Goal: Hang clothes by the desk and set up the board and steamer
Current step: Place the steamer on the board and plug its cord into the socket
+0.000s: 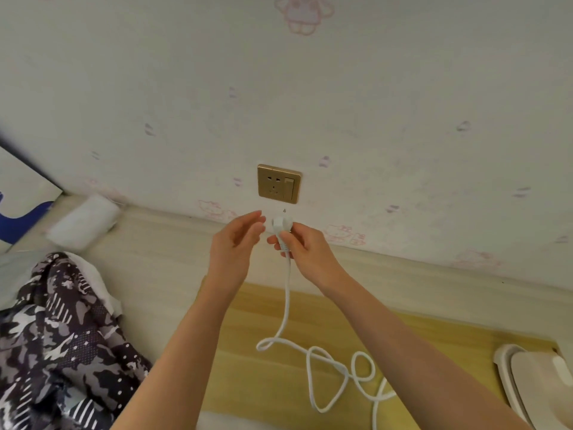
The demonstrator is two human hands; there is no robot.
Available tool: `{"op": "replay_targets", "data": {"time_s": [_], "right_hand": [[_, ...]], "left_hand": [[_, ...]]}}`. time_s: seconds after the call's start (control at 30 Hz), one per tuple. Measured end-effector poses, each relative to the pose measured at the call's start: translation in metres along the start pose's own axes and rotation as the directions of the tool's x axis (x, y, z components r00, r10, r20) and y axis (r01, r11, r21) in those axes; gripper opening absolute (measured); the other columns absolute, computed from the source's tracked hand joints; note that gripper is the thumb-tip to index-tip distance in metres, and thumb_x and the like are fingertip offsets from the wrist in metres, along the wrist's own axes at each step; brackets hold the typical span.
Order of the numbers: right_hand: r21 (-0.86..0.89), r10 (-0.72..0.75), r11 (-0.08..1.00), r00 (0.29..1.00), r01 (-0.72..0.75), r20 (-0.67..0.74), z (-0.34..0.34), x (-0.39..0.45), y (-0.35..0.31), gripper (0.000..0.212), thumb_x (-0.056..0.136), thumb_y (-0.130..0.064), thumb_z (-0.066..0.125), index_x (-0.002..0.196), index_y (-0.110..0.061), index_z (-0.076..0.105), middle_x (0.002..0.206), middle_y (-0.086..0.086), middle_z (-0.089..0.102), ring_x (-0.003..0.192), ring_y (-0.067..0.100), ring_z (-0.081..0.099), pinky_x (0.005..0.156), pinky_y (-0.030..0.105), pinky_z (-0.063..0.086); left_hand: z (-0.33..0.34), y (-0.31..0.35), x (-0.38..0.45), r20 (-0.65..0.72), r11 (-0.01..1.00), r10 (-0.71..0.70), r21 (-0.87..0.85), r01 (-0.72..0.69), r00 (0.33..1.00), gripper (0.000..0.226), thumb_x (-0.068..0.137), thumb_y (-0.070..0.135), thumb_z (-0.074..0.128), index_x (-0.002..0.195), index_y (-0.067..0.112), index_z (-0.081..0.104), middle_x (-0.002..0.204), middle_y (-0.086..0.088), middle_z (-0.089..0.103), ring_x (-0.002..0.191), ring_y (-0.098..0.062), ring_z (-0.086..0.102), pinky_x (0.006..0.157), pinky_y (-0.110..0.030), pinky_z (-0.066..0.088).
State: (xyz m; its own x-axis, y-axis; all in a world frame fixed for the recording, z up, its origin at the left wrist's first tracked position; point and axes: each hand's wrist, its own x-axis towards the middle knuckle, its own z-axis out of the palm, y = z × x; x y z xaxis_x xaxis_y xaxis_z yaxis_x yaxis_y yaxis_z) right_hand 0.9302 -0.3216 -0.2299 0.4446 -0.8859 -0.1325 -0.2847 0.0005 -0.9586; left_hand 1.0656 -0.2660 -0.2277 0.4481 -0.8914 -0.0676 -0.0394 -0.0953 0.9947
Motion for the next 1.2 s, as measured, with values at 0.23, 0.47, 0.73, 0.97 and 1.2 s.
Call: {"op": "replay_targets", "data": {"time_s": [0.23,0.47,0.73,0.97,1.2], "right_hand": [[0.003,-0.004,1.000,0.999,0.004,0.048,0.003,0.025,0.002,0.028,0.101,-0.018,0.044,0.123,-0.014,0.059,0.098,-0.010,0.068,0.095,0.008,0.066,0.088,0.030,0.054],[-0.219,-0.028,0.975,0.999,0.020,-0.033,0.011,0.048,0.011,0.023,0.100,-0.021,0.044,0.105,-0.011,0.064,0.085,0.001,0.066,0.081,0.016,0.062,0.072,0.023,0.049],[-0.449,-0.121,0.891,0.986,0.057,-0.115,0.012,0.068,0.018,0.027,0.100,-0.022,0.045,0.108,-0.004,0.064,0.093,0.010,0.067,0.069,0.015,0.051,0.056,0.011,0.036],[-0.426,-0.116,0.904,0.983,0.046,-0.139,0.016,0.078,0.022,0.027,0.100,-0.021,0.045,0.113,-0.006,0.064,0.100,0.010,0.068,0.074,0.012,0.052,0.060,0.003,0.038],[-0.361,-0.122,0.931,0.973,0.045,-0.195,0.021,0.082,0.022,0.028,0.100,-0.023,0.045,0.096,-0.005,0.067,0.084,0.008,0.067,0.078,0.022,0.063,0.069,0.026,0.049]], "left_hand": [[0.005,-0.001,0.027,0.014,0.999,0.013,0.043,-0.014,1.000,0.024,0.088,0.015,0.066,0.111,0.018,0.070,0.099,0.005,0.073,0.090,-0.004,0.068,0.081,-0.017,0.051],[0.008,-0.008,0.050,-0.026,1.000,-0.006,0.029,0.006,1.000,0.029,0.083,0.011,0.072,0.111,0.018,0.070,0.103,0.007,0.072,0.093,-0.001,0.067,0.073,-0.008,0.050],[0.016,-0.019,0.072,-0.039,0.994,0.064,0.092,-0.060,0.997,0.029,0.082,0.006,0.071,0.110,0.013,0.069,0.105,0.005,0.070,0.094,0.001,0.066,0.076,-0.007,0.048],[0.018,-0.025,0.083,-0.047,0.992,0.058,0.119,-0.052,0.997,0.028,0.083,0.007,0.071,0.109,0.016,0.069,0.106,0.005,0.070,0.095,-0.001,0.066,0.075,-0.006,0.048],[0.018,-0.020,0.088,-0.073,0.994,0.042,0.102,-0.035,0.996,0.024,0.084,0.010,0.070,0.107,0.016,0.071,0.102,0.008,0.071,0.093,0.002,0.065,0.081,-0.010,0.049]]}}
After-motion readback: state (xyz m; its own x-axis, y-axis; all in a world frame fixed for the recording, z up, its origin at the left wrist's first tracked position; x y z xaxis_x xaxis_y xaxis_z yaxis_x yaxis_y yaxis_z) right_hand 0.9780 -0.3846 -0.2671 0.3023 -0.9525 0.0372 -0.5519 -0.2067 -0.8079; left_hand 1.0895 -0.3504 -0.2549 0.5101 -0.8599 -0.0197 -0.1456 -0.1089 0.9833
